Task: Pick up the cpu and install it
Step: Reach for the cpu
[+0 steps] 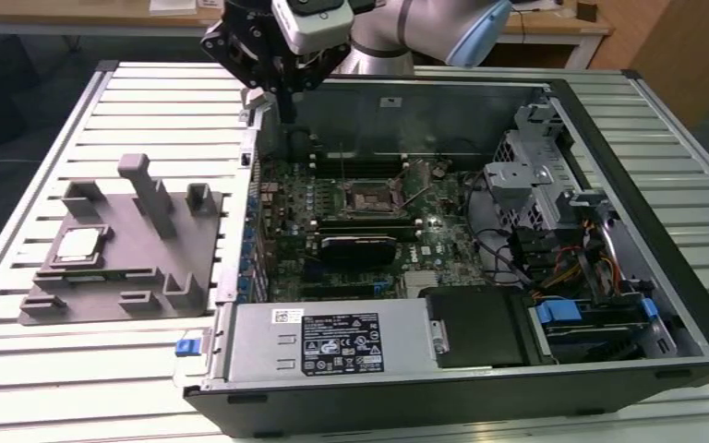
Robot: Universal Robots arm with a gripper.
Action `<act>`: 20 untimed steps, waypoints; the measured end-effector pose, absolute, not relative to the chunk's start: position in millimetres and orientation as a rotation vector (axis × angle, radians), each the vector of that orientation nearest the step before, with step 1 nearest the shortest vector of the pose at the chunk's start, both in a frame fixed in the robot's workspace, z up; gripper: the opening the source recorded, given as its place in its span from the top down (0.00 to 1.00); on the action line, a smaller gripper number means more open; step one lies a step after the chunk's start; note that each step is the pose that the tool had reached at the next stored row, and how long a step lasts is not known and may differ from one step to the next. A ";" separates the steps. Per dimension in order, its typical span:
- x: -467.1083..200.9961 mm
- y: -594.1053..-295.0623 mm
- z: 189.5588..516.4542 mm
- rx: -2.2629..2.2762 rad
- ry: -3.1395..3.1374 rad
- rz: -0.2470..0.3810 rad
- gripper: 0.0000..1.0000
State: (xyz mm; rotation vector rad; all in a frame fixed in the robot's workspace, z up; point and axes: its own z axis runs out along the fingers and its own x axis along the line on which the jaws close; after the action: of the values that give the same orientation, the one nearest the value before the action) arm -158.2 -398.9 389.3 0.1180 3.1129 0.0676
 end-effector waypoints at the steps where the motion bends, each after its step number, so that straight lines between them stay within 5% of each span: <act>1: -159.0 -398.9 389.1 0.118 3.113 0.068 0.89; 20: -174.3 -398.9 386.7 0.118 3.113 0.068 0.89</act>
State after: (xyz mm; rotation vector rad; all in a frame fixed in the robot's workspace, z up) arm -174.3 -398.9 386.7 0.1180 3.1131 0.0676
